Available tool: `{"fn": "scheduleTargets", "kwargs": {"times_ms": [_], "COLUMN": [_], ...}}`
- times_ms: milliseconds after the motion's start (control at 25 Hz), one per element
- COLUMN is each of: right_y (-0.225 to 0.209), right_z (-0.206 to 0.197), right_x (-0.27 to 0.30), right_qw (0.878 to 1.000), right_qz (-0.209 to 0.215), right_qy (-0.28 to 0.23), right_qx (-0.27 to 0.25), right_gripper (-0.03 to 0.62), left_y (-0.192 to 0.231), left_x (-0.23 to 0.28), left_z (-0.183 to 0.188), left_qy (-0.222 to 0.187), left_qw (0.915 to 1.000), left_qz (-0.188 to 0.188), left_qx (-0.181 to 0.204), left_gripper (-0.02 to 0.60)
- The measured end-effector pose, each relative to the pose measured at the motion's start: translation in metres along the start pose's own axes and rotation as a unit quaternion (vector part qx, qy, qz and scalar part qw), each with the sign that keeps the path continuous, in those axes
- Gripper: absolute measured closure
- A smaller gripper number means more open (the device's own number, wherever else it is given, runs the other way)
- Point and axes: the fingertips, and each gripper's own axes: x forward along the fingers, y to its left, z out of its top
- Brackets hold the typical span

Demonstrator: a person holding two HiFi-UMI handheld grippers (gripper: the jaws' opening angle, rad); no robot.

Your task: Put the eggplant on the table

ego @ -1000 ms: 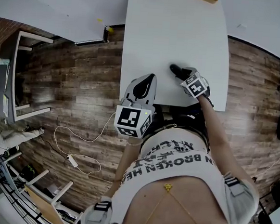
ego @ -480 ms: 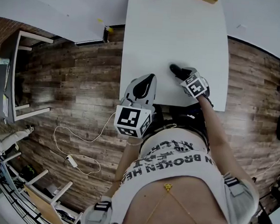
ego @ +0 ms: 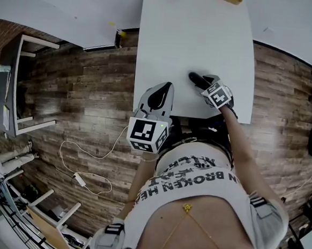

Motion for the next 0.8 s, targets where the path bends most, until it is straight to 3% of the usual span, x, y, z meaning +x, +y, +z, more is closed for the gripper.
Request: {"fn": "scheduleTargets", "kwargs": {"times_ms": [800], "right_y": [0.009], "right_z": [0.019], "right_x": [-0.025], "right_qw": [0.999], "right_qz": [0.026], "right_qy": [-0.030], "right_qx": [-0.024], "right_gripper": [0.353], "left_y": [-0.002], "left_x": [-0.001], "left_z": [0.001], "left_qy": [-0.003], "left_qw": [1.0000], "left_qz": [-0.009], "left_qx": [0.002], "left_gripper": [0.575]}}
